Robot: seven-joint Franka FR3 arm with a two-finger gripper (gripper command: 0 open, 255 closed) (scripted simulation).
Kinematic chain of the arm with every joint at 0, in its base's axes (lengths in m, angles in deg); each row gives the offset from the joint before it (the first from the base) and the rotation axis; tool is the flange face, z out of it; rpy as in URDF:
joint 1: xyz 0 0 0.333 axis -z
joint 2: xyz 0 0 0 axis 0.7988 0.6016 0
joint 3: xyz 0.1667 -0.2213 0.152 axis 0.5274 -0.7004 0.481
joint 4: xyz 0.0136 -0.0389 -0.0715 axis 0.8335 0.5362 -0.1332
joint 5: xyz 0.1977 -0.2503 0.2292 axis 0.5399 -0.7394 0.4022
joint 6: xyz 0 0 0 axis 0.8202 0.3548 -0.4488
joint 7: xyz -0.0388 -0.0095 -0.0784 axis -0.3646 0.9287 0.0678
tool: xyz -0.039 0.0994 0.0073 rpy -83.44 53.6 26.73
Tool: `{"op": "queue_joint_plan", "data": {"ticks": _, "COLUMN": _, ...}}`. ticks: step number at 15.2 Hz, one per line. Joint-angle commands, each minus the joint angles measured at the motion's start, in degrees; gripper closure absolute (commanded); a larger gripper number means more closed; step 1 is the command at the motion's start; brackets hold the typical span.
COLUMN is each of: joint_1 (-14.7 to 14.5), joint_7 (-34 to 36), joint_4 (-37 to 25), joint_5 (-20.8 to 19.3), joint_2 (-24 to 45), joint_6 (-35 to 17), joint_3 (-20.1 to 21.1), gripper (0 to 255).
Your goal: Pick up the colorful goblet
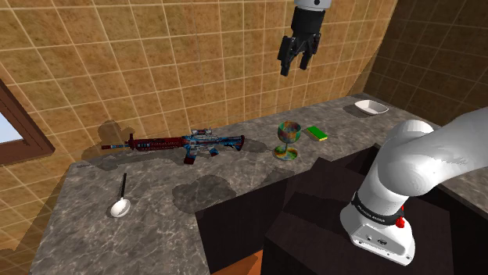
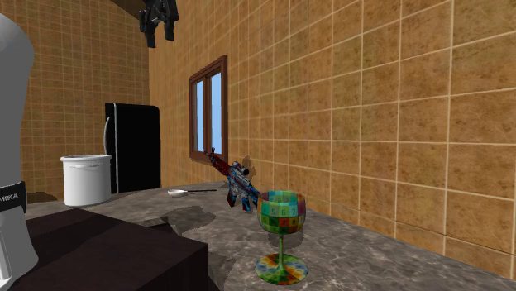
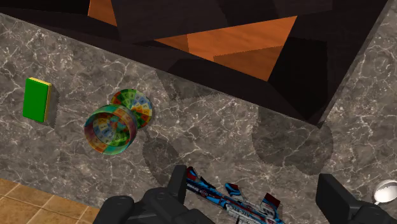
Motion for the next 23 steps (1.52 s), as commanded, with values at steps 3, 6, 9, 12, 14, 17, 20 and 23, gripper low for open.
{"op": "queue_joint_plan", "data": {"ticks": 3, "joint_1": 0.44, "joint_7": -1.42, "joint_4": 2.45, "joint_5": -0.77, "joint_2": 0.93, "joint_6": -3.07, "joint_3": -1.29, "gripper": 0}}
{"op": "queue_joint_plan", "data": {"ticks": 6, "joint_1": 1.13, "joint_7": -3.51, "joint_4": 5.65, "joint_5": -1.91, "joint_2": 2.89, "joint_6": -7.78, "joint_3": -3.28, "gripper": 0}}
{"op": "queue_joint_plan", "data": {"ticks": 9, "joint_1": 1.87, "joint_7": -5.6, "joint_4": 8.25, "joint_5": -2.96, "joint_2": 5.55, "joint_6": -12.61, "joint_3": -5.29, "gripper": 0}}
{"op": "queue_joint_plan", "data": {"ticks": 12, "joint_1": 2.57, "joint_7": -7.69, "joint_4": 10.22, "joint_5": -3.91, "joint_2": 8.91, "joint_6": -17.55, "joint_3": -7.36, "gripper": 0}}
{"op": "queue_joint_plan", "data": {"ticks": 14, "joint_1": 3.0, "joint_7": -9.11, "joint_4": 11.18, "joint_5": -4.43, "joint_2": 11.53, "joint_6": -20.87, "joint_3": -8.75, "gripper": 0}}
{"op": "queue_joint_plan", "data": {"ticks": 17, "joint_1": 3.57, "joint_7": -11.3, "joint_4": 12.07, "joint_5": -4.96, "joint_2": 16.02, "joint_6": -25.86, "joint_3": -10.85, "gripper": 0}}
{"op": "queue_joint_plan", "data": {"ticks": 20, "joint_1": 4.0, "joint_7": -13.65, "joint_4": 12.27, "joint_5": -5.08, "joint_2": 21.13, "joint_6": -30.78, "joint_3": -12.96, "gripper": 0}}
{"op": "queue_joint_plan", "data": {"ticks": 23, "joint_1": 4.29, "joint_7": -16.24, "joint_4": 11.8, "joint_5": -4.61, "joint_2": 26.79, "joint_6": -35.54, "joint_3": -15.02, "gripper": 0}}
